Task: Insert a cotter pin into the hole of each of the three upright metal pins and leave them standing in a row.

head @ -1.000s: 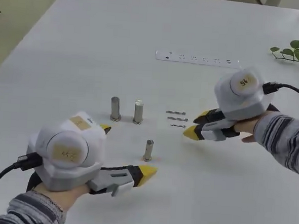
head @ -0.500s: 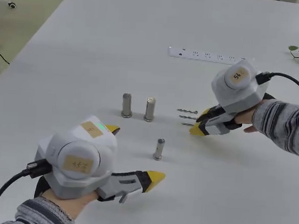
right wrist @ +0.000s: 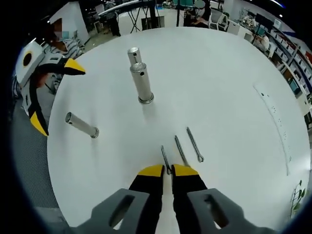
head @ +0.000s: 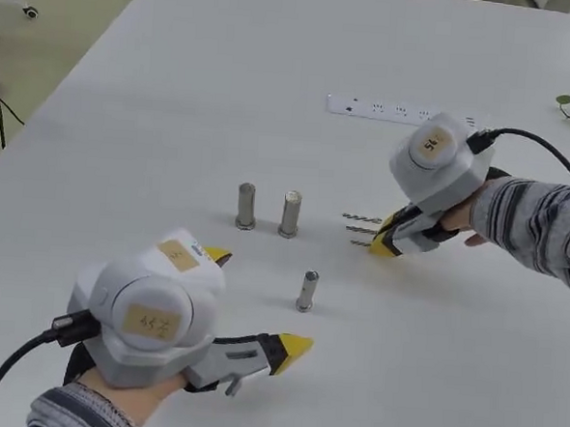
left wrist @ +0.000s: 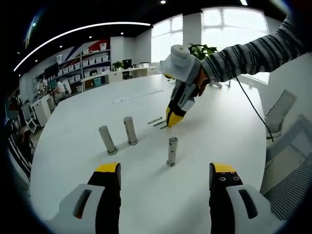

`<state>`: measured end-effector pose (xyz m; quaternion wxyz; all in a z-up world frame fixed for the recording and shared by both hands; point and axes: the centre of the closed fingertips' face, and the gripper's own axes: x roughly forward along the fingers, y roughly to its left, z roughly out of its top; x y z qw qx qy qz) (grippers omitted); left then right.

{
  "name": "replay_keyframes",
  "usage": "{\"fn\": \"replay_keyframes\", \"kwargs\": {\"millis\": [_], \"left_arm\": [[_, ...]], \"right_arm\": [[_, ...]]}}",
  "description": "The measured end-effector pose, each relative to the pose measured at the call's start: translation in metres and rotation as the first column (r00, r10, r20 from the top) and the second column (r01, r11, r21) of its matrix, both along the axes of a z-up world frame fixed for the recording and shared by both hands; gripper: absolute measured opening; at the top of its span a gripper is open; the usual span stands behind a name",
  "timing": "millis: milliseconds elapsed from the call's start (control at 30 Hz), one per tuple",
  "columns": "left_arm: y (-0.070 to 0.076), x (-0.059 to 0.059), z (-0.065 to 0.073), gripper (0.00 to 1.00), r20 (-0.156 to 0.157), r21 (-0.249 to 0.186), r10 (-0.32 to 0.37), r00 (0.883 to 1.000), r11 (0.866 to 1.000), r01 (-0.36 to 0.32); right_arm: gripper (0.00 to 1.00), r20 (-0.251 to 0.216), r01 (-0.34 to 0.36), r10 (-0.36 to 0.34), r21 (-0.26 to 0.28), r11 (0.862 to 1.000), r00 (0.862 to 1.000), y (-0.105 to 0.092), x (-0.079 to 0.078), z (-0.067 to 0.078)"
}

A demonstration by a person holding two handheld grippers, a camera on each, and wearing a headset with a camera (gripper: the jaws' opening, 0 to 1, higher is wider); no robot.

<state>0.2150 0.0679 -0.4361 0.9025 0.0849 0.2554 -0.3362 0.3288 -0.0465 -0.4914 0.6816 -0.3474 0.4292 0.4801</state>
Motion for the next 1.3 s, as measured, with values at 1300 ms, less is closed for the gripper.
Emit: {"fn": "replay_keyframes", "kwargs": {"millis": [1300], "left_arm": [[-0.021, 0.002, 0.026, 0.46, 0.002, -0.016, -0.059, 0.998, 0.998, 0.059]], "right_arm": [[0.0, 0.294, -0.279, 0.233, 0.128, 0.952, 0.927, 0.027, -0.058, 0.066]]}}
